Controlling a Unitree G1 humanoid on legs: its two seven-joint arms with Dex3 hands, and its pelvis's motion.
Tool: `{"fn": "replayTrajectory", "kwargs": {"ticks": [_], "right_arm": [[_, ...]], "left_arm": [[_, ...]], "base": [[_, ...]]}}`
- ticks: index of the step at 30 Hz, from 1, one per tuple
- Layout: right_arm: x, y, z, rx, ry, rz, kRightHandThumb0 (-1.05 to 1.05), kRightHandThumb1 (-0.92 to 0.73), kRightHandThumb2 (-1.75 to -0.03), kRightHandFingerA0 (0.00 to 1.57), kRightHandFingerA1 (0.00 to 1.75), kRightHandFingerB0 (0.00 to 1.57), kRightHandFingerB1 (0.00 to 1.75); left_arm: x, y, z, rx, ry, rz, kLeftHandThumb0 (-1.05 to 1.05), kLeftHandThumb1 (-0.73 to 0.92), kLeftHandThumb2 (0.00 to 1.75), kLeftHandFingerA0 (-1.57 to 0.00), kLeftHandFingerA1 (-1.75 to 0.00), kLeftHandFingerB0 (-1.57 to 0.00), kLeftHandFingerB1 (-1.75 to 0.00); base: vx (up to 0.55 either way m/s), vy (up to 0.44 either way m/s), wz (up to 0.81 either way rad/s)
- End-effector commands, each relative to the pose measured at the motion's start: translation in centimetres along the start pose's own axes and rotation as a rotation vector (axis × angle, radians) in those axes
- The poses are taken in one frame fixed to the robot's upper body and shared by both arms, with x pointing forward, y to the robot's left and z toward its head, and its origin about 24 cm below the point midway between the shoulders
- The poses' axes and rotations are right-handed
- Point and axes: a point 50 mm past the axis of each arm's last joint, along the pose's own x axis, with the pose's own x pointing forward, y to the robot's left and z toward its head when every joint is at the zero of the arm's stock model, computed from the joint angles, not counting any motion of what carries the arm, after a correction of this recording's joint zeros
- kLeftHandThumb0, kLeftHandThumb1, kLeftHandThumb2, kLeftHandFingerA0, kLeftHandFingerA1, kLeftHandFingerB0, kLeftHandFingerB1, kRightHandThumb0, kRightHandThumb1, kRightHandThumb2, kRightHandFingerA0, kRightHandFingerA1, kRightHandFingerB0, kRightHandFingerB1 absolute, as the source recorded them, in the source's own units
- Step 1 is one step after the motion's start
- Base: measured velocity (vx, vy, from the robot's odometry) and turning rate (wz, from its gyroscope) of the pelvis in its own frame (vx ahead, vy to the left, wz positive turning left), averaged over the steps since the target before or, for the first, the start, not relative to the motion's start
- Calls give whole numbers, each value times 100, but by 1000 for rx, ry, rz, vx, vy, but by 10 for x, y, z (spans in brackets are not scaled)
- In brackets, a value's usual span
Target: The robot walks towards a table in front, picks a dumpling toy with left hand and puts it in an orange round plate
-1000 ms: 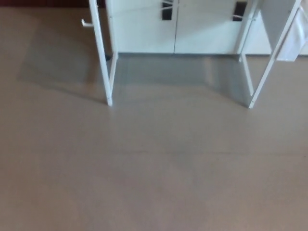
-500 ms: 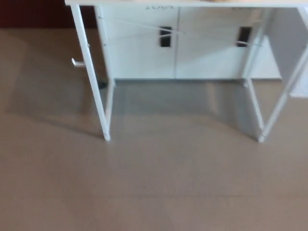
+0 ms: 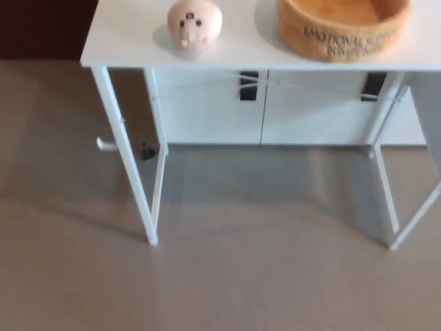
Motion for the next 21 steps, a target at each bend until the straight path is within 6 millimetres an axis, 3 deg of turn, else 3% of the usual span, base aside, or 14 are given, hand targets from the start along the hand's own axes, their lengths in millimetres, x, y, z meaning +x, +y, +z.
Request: {"fn": "replayTrajectory", "kwargs": {"ticks": [1,3,4,5,6,8,13,14,17,18,20,21], "right_arm": [[-1,-2,-3,-9,0,5,-52,-62,-83,61,56,27,42],[-1,-1,-3,-14,6,6,-52,-61,-83,62,56,26,42],[-1,-2,-2,-23,4,11,-52,-62,-84,60,55,27,42],[-1,-2,-2,-24,4,12,-52,-62,-84,60,55,27,42],[-1,-2,-2,-25,2,13,-51,-62,-83,60,55,27,42],[0,-2,-1,-22,-1,15,-51,-62,-83,60,55,28,43],[-1,-2,-1,-8,-4,18,-52,-62,-85,61,56,26,43],[-1,-2,-1,-11,-3,18,-43,-73,-62,69,44,32,31],[-1,0,-1,-15,-1,25,-42,-72,-62,68,43,31,31],[-1,0,-1,-22,-1,25,-50,-62,-83,60,55,27,42],[0,0,-1,-25,-3,27,-51,-62,-83,59,55,27,42],[0,0,-1,-24,-2,28,-51,-62,-83,59,54,28,42]], "left_arm": [[-4,3,-9,26,10,5,-29,60,58,-73,-76,-34,-32],[-5,2,-9,37,10,12,-30,60,58,-73,-75,-36,-33],[-5,1,-10,39,10,8,-37,49,78,-63,-77,-28,-45],[-5,1,-10,39,10,8,-37,49,78,-63,-77,-28,-45],[-5,1,-10,41,7,7,-31,62,58,-64,-78,-36,-33],[-5,1,-10,41,8,5,-31,63,59,-64,-80,-36,-33],[-6,-1,-11,62,14,8,-31,62,59,-64,-66,-36,-32],[-6,-1,-12,60,16,7,-31,63,59,-64,-66,-36,-32],[-8,-2,-15,40,23,4,-31,64,60,-66,-65,-35,-32],[-8,-2,-16,42,21,2,-31,64,61,-69,-69,-35,-33],[-9,-2,-16,51,14,-2,-31,64,59,-67,-67,-34,-32],[-9,-2,-16,54,14,-2,-39,50,79,-65,-73,-27,-44]], "base": [[406,122,-19],[383,111,6],[220,106,7],[198,111,13],[191,57,10],[158,5,6],[199,-92,6],[224,-259,43],[204,-200,10],[191,-107,6],[135,-57,-2],[141,-5,-8]]}}
